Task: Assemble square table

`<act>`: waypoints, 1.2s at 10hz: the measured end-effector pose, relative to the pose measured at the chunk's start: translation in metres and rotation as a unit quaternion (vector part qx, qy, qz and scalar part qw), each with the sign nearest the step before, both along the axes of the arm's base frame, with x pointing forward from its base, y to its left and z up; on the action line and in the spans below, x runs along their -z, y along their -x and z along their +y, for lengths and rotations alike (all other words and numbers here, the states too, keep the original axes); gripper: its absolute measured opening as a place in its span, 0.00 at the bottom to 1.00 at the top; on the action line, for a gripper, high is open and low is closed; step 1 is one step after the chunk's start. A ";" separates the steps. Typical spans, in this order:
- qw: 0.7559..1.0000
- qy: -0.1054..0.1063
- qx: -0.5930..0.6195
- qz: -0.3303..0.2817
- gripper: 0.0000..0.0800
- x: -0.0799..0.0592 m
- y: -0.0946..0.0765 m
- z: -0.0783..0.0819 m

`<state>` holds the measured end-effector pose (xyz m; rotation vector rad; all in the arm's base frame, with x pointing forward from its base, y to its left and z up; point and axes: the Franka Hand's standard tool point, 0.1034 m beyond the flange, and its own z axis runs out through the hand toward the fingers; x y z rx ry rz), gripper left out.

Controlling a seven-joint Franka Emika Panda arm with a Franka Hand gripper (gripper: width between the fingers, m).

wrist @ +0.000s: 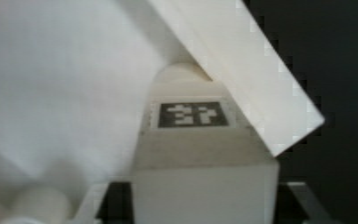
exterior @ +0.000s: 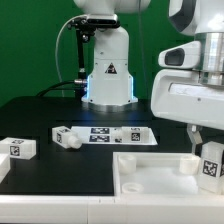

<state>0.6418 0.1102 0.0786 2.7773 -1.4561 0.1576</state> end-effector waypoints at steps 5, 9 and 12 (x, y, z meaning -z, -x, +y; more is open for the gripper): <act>0.967 -0.041 0.252 -0.015 0.36 0.002 0.002 -0.006; 1.000 -0.007 -0.011 -0.013 0.76 0.002 0.002 0.005; 0.994 0.004 -0.108 -0.009 0.81 0.003 0.002 0.004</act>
Offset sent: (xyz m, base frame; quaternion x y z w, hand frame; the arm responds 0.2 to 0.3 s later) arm 0.0083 -0.0126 -0.0007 0.0410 0.0252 0.2111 0.9763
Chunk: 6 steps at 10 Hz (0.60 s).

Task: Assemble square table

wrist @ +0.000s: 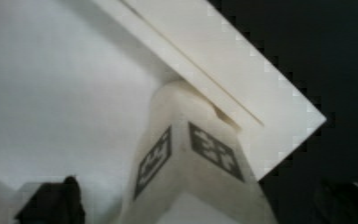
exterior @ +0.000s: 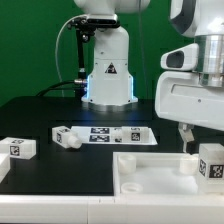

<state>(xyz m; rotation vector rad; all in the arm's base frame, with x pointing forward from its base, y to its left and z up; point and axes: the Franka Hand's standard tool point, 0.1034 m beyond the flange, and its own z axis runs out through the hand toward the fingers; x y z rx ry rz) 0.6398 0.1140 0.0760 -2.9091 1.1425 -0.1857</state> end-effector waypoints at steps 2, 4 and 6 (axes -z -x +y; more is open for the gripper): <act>0.983 0.031 -0.179 -0.002 0.81 -0.006 -0.007 -0.003; 0.970 0.041 -0.239 -0.004 0.81 -0.005 -0.008 -0.003; 0.971 0.041 -0.237 -0.004 0.69 -0.004 -0.008 -0.003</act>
Offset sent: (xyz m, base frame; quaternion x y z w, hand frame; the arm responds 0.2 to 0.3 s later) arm 0.0000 0.0000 0.0000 0.0000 0.0000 -0.1938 0.9810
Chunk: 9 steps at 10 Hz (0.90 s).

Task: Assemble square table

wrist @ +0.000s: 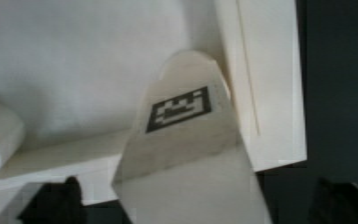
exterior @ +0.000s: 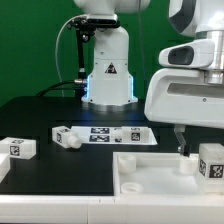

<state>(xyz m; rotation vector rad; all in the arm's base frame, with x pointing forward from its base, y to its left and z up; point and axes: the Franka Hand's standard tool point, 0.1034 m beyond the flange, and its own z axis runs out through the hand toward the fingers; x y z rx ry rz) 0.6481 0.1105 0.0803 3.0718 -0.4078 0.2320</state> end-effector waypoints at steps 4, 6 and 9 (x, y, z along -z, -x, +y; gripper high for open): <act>0.991 -0.020 0.135 -0.008 0.36 0.001 0.000 -0.001; 0.965 -0.028 0.261 -0.009 0.36 0.001 0.003 -0.001; 0.860 -0.074 0.505 -0.002 0.36 0.003 0.006 -0.009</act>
Offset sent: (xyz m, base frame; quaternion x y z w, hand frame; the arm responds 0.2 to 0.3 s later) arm 0.0013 -0.0124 -0.0044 -0.0193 0.0259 0.1387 0.9898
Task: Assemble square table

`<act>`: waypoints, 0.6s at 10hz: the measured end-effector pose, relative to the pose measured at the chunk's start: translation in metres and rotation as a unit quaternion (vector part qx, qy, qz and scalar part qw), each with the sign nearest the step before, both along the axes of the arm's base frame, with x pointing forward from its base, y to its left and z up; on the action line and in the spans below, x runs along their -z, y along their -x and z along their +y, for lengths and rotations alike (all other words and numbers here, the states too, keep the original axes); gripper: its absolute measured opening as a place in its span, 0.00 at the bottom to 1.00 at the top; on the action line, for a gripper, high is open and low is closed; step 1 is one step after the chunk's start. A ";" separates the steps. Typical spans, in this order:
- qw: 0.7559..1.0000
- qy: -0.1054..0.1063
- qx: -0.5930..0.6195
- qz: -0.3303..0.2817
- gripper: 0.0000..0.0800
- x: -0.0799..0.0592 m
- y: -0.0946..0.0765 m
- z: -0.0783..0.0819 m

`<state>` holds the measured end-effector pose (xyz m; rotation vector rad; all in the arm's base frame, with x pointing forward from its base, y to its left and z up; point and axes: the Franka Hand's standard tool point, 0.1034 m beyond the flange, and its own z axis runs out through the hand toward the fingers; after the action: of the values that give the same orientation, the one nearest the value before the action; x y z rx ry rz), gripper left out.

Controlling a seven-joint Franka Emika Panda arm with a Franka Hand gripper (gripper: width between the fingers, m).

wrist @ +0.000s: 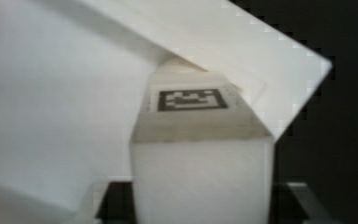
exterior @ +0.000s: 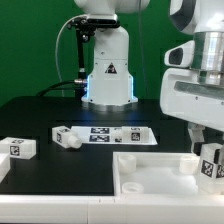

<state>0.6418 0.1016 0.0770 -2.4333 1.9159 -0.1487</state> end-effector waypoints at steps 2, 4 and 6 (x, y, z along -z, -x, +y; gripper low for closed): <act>0.991 -0.026 0.134 0.005 0.36 0.000 0.001 -0.003; 0.987 -0.029 0.161 0.005 0.45 0.001 0.002 -0.002; 0.998 -0.007 0.054 0.005 0.68 0.001 0.004 0.006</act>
Offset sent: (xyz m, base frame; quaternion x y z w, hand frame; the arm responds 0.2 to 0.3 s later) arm 0.0000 0.0000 0.0000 0.0000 0.0000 0.1296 0.9916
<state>0.6380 0.1072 0.0756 -2.3259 2.0466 -0.1249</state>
